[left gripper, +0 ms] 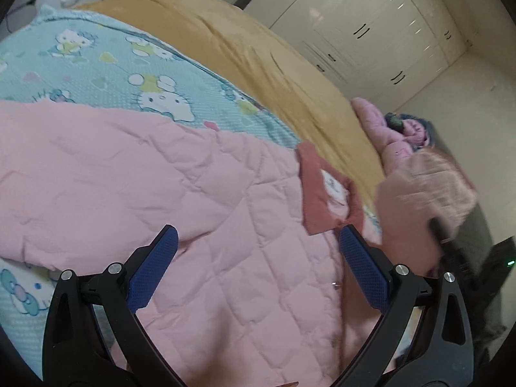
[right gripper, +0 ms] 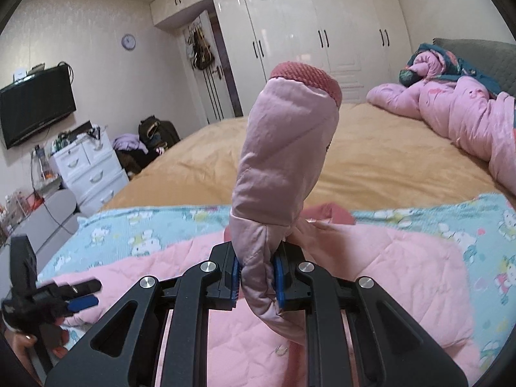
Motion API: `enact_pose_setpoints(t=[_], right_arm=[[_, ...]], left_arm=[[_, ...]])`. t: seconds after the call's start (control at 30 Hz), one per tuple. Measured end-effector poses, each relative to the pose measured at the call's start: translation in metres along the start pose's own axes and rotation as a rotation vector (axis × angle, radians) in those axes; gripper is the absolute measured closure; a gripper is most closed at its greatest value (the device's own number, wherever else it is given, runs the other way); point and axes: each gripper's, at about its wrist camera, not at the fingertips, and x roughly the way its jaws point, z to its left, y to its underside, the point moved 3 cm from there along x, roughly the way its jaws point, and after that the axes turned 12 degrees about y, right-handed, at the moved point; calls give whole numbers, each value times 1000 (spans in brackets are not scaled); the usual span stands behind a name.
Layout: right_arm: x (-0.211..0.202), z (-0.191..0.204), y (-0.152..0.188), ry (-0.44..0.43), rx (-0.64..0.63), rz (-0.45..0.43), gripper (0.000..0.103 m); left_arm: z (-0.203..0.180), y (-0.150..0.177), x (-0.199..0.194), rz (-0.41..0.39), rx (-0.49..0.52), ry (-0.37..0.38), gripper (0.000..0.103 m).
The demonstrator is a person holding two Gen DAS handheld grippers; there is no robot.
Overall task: Fold large clothes
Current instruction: 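Lift the sleeve with the right gripper and fold it across the jacket front, then lower the sleeve onto the jacket front and open the right gripper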
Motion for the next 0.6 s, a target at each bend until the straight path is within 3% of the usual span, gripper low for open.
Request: enact_pose_setpoints(t=[0.27, 0.6], right_arm=[[31, 38, 55, 16, -122, 102, 85], [43, 85, 122, -53, -360, 250, 55]], left_arm=[[-7, 3, 4, 12, -19, 121, 9], [-24, 14, 13, 52, 15, 232, 9]])
